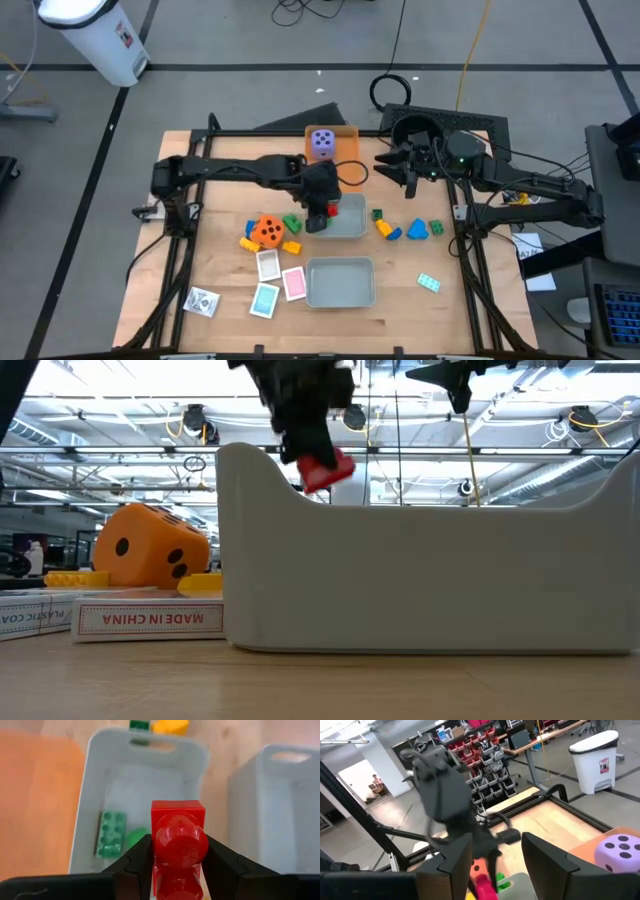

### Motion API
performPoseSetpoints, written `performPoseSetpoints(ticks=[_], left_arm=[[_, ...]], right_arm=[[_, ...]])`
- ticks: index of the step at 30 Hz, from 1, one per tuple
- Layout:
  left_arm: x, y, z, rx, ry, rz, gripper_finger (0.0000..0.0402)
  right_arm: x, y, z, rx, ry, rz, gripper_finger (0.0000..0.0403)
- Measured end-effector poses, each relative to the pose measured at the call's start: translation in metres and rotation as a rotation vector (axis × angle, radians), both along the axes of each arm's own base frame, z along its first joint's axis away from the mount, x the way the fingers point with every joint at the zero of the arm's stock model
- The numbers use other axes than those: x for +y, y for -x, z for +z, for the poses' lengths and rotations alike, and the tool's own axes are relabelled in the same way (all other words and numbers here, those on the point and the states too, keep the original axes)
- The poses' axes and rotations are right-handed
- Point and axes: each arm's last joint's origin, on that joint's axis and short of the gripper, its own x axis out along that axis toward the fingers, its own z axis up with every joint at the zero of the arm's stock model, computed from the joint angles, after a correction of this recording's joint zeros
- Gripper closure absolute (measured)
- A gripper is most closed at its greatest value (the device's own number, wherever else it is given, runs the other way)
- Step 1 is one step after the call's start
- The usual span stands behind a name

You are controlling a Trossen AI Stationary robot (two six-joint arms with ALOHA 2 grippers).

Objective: Pick & Place Toys
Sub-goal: Put the red game piece into the top gray bin

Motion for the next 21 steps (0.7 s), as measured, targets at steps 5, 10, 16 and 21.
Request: performPoseSetpoints(ticks=[5, 10, 16, 21], left_arm=[[0.014, -0.005, -0.024, 0.106, -0.068, 0.032, 0.0269], [0.024, -0.008, -0.038, 0.156, -0.083, 0.046, 0.0258], [0.031, -0.011, -0.053, 0.200, -0.085, 0.028, 0.0261], [0.031, -0.012, -0.053, 0.188, -0.095, 0.010, 0.0263]], right_arm=[[0.000, 0.000, -0.004, 0.040, -0.011, -0.001, 0.0238], [0.000, 0.001, -0.007, 0.072, -0.020, -0.003, 0.0238], [0.000, 0.001, -0.008, 0.082, -0.020, -0.006, 0.0238], [-0.001, 0.001, -0.008, 0.085, -0.006, -0.055, 0.0238]])
